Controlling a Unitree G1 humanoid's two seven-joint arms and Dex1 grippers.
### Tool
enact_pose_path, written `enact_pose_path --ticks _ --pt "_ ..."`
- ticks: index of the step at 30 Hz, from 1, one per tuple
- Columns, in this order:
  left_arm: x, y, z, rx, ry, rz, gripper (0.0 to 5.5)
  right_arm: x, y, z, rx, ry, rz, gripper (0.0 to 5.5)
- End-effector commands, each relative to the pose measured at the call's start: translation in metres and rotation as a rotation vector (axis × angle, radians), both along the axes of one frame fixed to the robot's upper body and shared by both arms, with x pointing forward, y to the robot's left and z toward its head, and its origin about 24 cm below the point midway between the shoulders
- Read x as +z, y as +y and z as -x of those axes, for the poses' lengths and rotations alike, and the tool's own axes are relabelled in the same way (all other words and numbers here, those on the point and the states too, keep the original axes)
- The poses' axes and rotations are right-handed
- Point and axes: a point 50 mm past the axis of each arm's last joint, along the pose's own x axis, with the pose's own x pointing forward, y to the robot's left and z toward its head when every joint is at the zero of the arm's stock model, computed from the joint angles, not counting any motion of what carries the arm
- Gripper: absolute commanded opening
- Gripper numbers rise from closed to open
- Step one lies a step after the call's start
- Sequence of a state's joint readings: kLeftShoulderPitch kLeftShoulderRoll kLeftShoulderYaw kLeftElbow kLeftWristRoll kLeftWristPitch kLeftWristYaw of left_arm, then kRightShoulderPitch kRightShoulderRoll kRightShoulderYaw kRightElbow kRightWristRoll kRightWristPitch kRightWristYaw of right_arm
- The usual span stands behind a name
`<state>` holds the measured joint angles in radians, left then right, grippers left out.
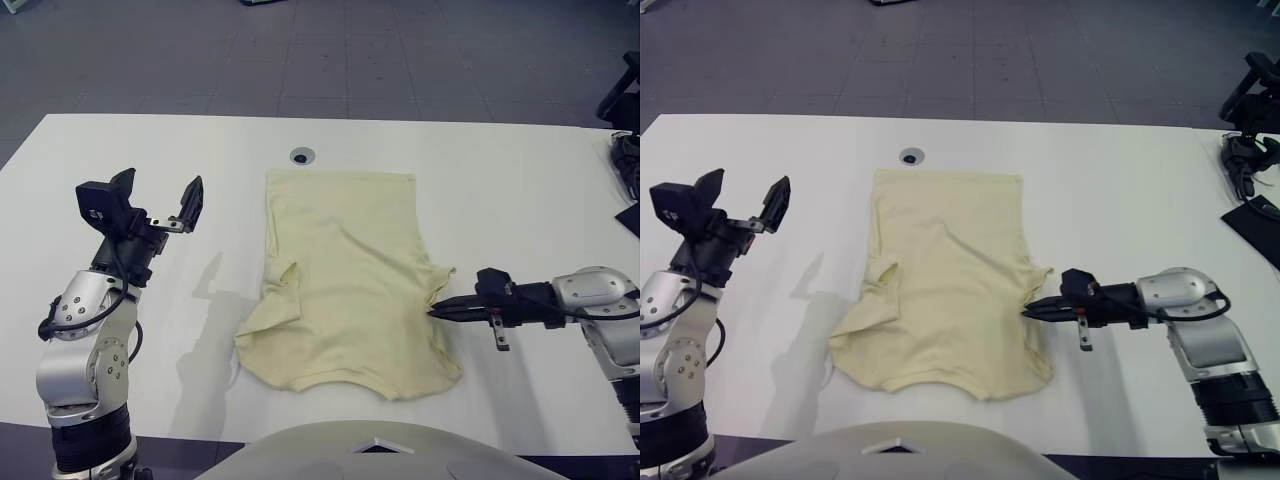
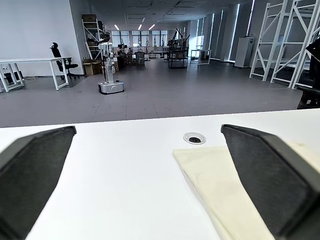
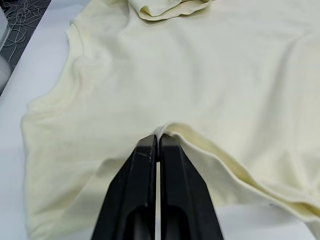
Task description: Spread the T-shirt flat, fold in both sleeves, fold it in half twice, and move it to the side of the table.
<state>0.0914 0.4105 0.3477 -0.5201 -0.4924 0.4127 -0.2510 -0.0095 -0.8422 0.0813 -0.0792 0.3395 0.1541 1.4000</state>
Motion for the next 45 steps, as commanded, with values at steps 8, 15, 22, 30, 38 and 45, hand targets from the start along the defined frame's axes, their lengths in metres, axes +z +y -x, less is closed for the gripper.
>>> enact_pose_path --ticks 8,15,22,30,38,45 --pt "-0.009 -0.007 -0.003 -0.019 0.025 -0.003 5.40 -0.008 0.027 -0.005 0.073 -0.017 -0.035 0.03" --pt "-0.012 -0.008 -0.005 -0.026 0.030 -0.007 5.40 -0.015 0.030 -0.003 0.090 -0.010 -0.022 0.34" --pt "-0.013 -0.008 -0.006 -0.030 0.029 -0.017 5.40 -0.003 0.028 0.001 0.106 0.015 -0.082 1.44" --pt "-0.003 -0.001 0.002 -0.116 -0.018 -0.363 5.40 0.019 0.005 -0.012 -0.068 -0.099 -0.141 2.69" --pt "-0.030 0.029 0.033 -0.436 0.003 -1.427 5.40 0.033 -0.066 0.007 -0.310 -0.286 -0.035 4.06" --pt "-0.046 0.023 0.042 -0.746 -0.190 -1.770 5.40 0.024 -0.054 0.007 -0.264 -0.404 0.055 5.31"
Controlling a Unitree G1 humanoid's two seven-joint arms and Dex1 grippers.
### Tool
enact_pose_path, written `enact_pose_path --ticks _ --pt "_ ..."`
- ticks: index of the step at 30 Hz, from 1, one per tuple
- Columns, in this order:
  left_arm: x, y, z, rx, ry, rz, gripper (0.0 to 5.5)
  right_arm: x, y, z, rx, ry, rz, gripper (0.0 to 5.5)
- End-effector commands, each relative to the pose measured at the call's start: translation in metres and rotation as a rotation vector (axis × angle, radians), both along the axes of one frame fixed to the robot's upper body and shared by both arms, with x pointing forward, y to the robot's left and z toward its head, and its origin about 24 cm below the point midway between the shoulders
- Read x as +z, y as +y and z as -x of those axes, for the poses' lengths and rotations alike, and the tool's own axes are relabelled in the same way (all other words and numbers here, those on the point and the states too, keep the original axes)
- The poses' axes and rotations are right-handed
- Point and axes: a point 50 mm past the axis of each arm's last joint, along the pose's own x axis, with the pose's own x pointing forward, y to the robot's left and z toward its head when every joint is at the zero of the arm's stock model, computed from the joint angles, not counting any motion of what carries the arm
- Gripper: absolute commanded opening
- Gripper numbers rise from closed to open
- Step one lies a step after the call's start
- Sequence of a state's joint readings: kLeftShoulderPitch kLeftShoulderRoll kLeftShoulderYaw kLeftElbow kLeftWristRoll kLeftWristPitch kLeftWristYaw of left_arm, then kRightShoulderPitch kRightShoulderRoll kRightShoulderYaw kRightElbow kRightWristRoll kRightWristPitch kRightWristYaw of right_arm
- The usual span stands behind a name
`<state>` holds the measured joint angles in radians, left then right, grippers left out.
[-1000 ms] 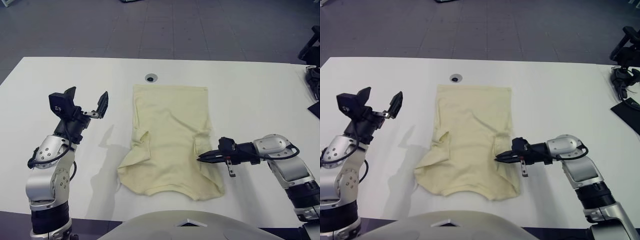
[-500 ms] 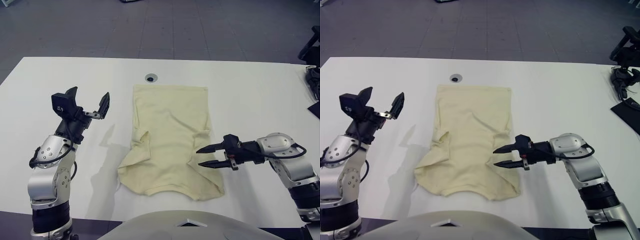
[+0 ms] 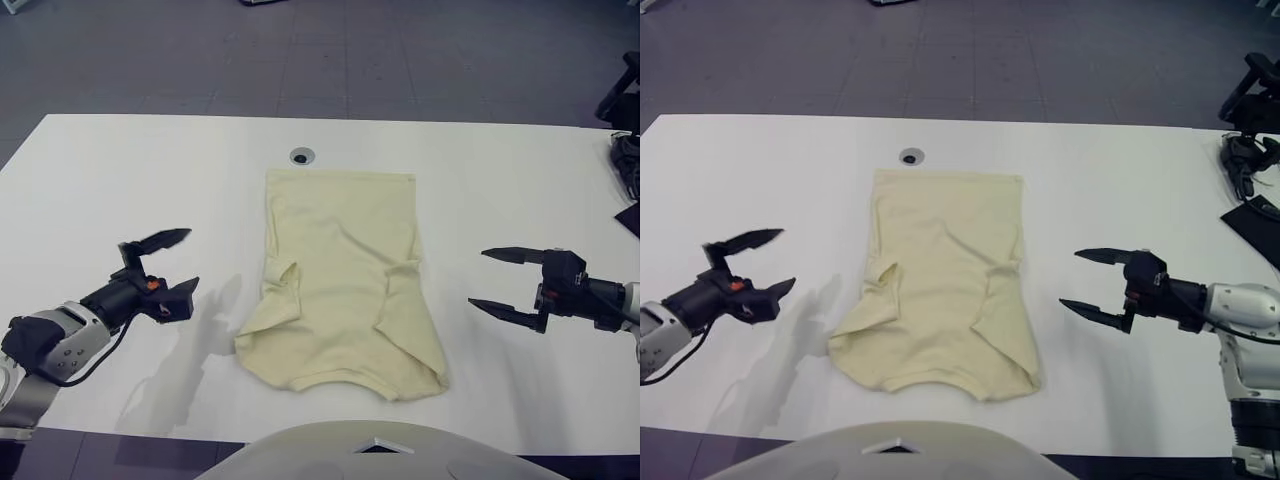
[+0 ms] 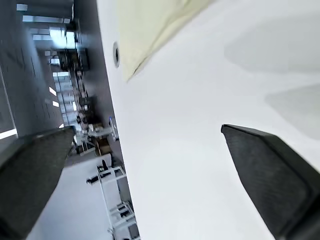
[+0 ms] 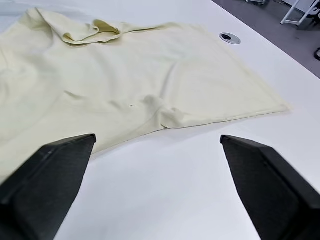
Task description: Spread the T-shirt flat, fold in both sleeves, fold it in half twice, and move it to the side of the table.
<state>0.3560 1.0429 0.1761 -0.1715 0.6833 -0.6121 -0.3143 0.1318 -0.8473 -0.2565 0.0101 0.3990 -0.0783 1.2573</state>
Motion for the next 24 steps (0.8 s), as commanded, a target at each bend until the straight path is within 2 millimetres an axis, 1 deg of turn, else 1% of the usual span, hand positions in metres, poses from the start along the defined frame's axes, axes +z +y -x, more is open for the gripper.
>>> enact_pose_path --ticks 1,2,5,6,7,9,13,15,17,24 --pt "-0.009 -0.008 0.009 -0.151 0.041 -0.055 5.40 -0.009 0.011 0.002 0.080 -0.038 0.109 5.38" --pt "-0.012 -0.012 0.012 -0.177 0.057 -0.050 5.40 -0.009 0.011 0.005 0.098 -0.010 0.109 5.38" --pt "-0.021 -0.026 0.023 -0.242 0.111 -0.005 5.40 -0.013 0.004 0.027 0.192 0.169 0.124 5.38" --pt "-0.024 -0.030 0.025 -0.253 0.125 0.018 5.40 -0.014 0.001 0.030 0.195 0.199 0.126 5.38" --pt "-0.026 -0.034 0.027 -0.258 0.137 0.040 5.40 -0.015 -0.001 0.030 0.188 0.213 0.130 5.38" --pt "-0.028 -0.044 0.031 -0.236 0.174 0.162 5.40 -0.020 -0.002 0.030 0.195 0.230 0.171 5.38" --pt "-0.029 -0.048 0.037 -0.141 0.299 0.311 5.40 -0.021 0.005 0.031 0.246 0.230 0.210 5.38" --pt "-0.032 -0.048 0.042 -0.087 0.402 0.349 5.40 -0.021 0.011 0.032 0.275 0.226 0.217 5.38" --pt "-0.036 -0.046 0.047 -0.048 0.481 0.336 5.40 -0.022 0.018 0.034 0.303 0.223 0.216 5.38" --pt "-0.043 -0.038 0.049 -0.002 0.519 0.285 4.11 -0.027 0.027 0.036 0.358 0.244 0.206 5.40"
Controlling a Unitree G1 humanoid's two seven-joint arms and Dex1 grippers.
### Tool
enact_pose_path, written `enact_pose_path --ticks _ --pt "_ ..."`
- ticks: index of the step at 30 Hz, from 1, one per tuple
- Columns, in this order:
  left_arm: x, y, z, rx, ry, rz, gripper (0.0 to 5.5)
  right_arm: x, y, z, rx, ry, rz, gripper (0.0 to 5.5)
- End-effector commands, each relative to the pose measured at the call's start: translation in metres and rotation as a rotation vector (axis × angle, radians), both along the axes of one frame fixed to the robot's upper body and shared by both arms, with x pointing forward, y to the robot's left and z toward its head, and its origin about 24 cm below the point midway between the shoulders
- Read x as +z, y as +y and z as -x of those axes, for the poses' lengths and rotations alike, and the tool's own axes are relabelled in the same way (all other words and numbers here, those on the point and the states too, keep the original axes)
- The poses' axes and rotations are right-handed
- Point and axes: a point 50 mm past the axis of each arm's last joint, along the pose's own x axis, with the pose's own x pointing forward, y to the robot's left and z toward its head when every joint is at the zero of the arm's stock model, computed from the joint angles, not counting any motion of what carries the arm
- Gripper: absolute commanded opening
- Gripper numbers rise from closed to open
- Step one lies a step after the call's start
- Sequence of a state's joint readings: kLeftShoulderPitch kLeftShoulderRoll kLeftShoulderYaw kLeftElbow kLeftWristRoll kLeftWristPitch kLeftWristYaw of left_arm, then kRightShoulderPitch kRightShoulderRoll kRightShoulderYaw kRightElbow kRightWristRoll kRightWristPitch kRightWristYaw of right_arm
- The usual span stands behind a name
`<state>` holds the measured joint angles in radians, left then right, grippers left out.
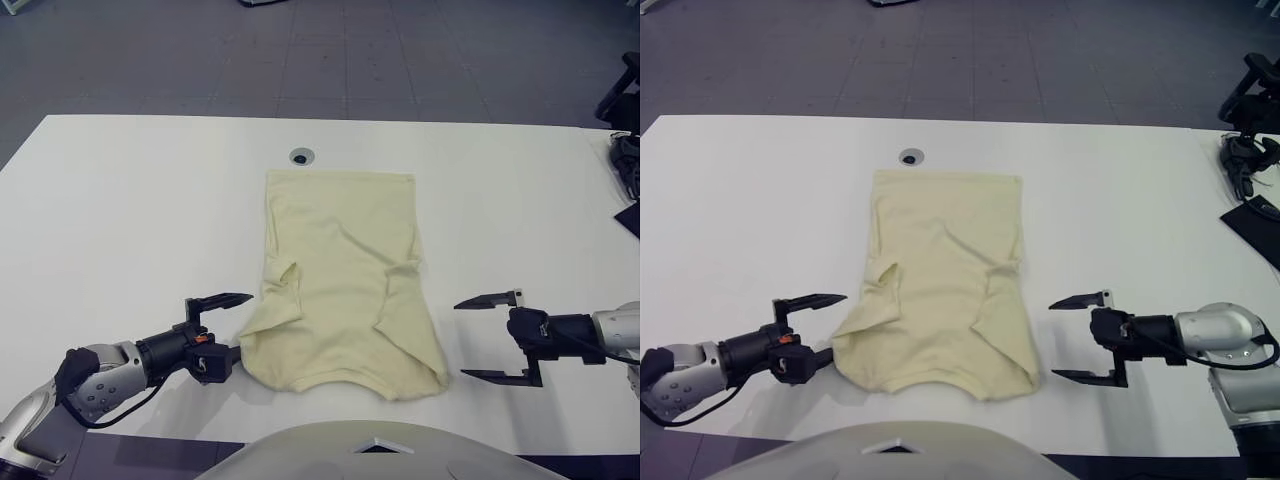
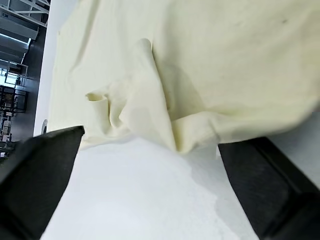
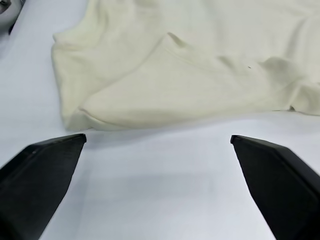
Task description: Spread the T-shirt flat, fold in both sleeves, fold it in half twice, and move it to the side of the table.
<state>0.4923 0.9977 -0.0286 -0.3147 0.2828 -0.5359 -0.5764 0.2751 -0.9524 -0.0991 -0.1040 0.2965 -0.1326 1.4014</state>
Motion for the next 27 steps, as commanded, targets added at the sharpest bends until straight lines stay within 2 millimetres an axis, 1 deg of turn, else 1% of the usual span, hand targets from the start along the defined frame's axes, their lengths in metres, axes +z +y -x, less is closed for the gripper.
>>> enact_pose_path --ticks 1,3,5,8,12,13,14,15,19,21,23,27 --pt "-0.010 0.008 0.005 0.012 0.065 -0.079 3.93 0.000 0.005 0.001 0.043 0.006 0.009 5.40" --pt "-0.011 0.007 0.006 0.004 0.068 -0.080 3.61 -0.002 0.007 0.002 0.053 0.009 0.008 5.40" --pt "-0.011 0.006 0.008 -0.001 0.069 -0.075 3.19 -0.004 0.009 0.004 0.072 0.016 0.013 5.05" --pt "-0.012 0.004 0.009 -0.011 0.073 -0.083 2.70 -0.006 0.014 0.005 0.100 0.015 0.012 4.59" --pt "-0.013 0.003 0.011 -0.018 0.081 -0.085 1.97 -0.007 0.019 0.002 0.126 -0.039 0.041 3.91" --pt "-0.013 0.002 0.012 -0.019 0.086 -0.086 1.79 -0.008 0.018 0.001 0.125 -0.060 0.061 4.13" --pt "-0.014 0.002 0.013 -0.020 0.089 -0.087 1.63 -0.008 0.017 -0.001 0.123 -0.079 0.081 4.19" --pt "-0.014 0.002 0.013 -0.021 0.091 -0.089 1.45 -0.008 0.016 -0.002 0.125 -0.093 0.094 4.38" --pt "-0.014 0.000 0.015 -0.024 0.102 -0.086 0.77 -0.009 0.016 -0.003 0.121 -0.118 0.093 5.00" --pt "-0.014 0.000 0.016 -0.024 0.106 -0.088 0.35 -0.009 0.016 -0.003 0.125 -0.128 0.092 5.38" --pt "-0.014 0.000 0.016 -0.023 0.108 -0.092 0.02 -0.009 0.017 -0.003 0.131 -0.136 0.087 5.40" --pt "-0.013 0.000 0.018 -0.022 0.109 -0.093 0.02 -0.008 0.023 -0.001 0.164 -0.135 0.082 5.40"
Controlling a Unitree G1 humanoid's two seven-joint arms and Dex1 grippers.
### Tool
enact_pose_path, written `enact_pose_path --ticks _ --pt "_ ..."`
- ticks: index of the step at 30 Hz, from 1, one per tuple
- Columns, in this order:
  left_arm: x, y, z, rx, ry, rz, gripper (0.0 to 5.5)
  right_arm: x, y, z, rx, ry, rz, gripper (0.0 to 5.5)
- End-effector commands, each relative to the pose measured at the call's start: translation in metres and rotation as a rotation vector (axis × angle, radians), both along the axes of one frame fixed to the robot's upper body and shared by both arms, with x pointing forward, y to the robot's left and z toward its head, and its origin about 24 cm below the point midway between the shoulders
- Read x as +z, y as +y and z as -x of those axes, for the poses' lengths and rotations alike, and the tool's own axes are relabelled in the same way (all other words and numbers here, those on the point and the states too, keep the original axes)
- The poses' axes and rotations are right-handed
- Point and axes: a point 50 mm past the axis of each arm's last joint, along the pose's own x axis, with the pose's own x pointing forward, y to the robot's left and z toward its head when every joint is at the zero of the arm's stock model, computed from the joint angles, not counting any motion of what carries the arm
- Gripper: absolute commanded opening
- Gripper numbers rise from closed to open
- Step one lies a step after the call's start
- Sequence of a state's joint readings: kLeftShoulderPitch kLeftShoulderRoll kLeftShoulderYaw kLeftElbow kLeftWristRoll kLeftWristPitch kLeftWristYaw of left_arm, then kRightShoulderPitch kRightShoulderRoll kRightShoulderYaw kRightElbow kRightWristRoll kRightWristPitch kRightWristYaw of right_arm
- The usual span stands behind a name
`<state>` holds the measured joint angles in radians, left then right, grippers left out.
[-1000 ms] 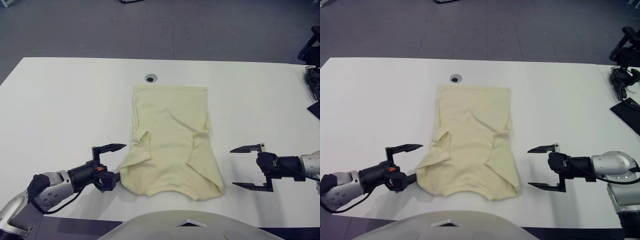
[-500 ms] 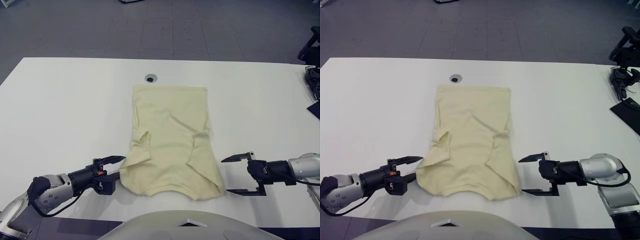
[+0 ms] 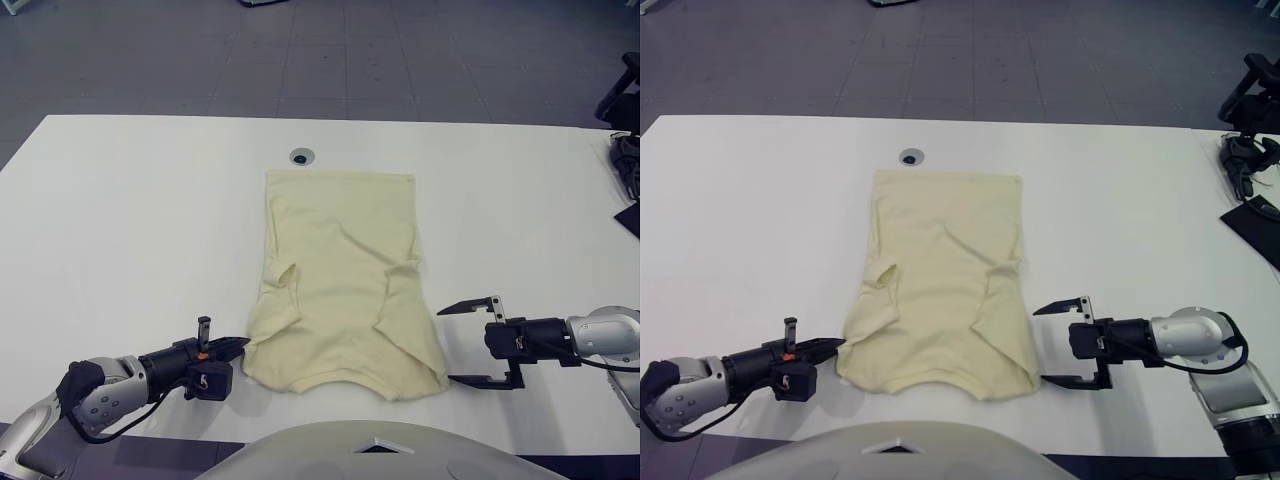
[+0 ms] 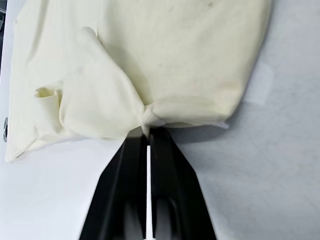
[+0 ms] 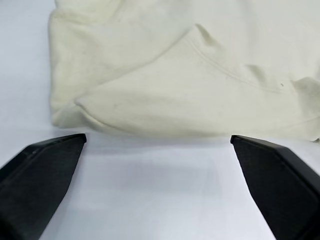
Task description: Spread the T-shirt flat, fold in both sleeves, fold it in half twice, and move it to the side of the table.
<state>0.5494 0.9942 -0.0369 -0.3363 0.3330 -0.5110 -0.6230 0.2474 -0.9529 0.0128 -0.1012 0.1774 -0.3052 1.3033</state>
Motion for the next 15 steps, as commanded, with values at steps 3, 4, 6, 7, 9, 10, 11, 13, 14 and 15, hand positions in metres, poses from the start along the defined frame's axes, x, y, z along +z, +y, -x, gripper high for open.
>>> enact_pose_path --ticks 3,4,6,7,9,10,11,13,14,15 --pt "-0.002 -0.001 0.005 -0.007 0.033 -0.017 0.02 0.003 0.008 0.004 0.069 -0.002 0.011 5.40" --pt "-0.002 -0.001 0.005 -0.006 0.036 -0.017 0.02 0.004 0.009 0.004 0.076 -0.004 0.010 5.40" --pt "-0.002 -0.001 0.005 -0.005 0.041 -0.017 0.02 0.004 0.011 0.005 0.088 -0.007 0.011 5.40" --pt "-0.003 -0.001 0.006 -0.003 0.045 -0.017 0.00 0.004 0.011 0.004 0.093 -0.008 0.011 5.19" --pt "-0.003 -0.001 0.007 0.000 0.051 -0.017 0.00 0.004 0.013 0.004 0.104 -0.012 0.010 4.94" --pt "-0.003 -0.001 0.007 0.001 0.054 -0.017 0.00 0.004 0.014 0.004 0.109 -0.016 0.010 4.84" --pt "-0.003 -0.001 0.008 0.002 0.060 -0.014 0.00 0.005 0.015 0.004 0.115 -0.019 0.009 4.67" --pt "-0.004 -0.001 0.008 0.007 0.068 -0.010 0.00 0.005 0.017 0.004 0.129 -0.022 0.009 4.36" --pt "-0.005 -0.001 0.008 0.011 0.071 -0.011 0.00 0.005 0.018 0.005 0.139 -0.019 0.010 4.17" --pt "-0.005 -0.001 0.007 0.014 0.073 -0.013 0.00 0.005 0.019 0.005 0.147 -0.018 0.011 4.04"
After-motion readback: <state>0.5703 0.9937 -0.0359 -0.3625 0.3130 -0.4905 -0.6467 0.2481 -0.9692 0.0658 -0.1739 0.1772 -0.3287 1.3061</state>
